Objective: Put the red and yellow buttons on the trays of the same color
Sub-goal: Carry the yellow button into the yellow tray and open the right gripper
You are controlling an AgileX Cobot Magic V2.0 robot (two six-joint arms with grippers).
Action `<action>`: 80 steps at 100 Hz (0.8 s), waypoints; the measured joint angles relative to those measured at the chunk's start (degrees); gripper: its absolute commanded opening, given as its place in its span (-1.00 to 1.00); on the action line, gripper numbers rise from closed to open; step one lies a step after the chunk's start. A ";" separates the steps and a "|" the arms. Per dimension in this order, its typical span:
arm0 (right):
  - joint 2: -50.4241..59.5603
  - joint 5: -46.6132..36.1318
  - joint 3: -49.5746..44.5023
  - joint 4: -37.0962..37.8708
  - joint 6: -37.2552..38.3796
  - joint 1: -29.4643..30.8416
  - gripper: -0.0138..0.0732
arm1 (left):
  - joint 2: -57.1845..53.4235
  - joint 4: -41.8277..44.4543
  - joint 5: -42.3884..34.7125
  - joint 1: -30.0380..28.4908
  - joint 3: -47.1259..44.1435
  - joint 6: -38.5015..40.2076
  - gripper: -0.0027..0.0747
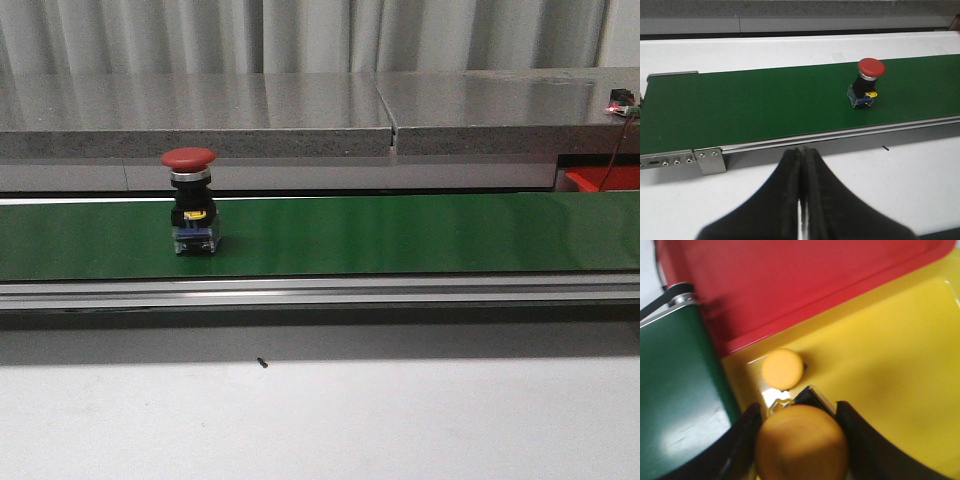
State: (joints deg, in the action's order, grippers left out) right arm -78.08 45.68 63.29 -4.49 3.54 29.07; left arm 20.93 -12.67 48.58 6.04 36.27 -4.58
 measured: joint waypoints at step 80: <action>-22.89 -15.29 2.75 -0.07 0.00 7.27 -0.76 | 0.00 0.00 0.00 0.00 0.00 0.00 -0.98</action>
State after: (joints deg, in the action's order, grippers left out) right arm -100.97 30.39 66.03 -4.56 3.54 36.34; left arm 20.93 -12.67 48.58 6.04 36.27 -4.58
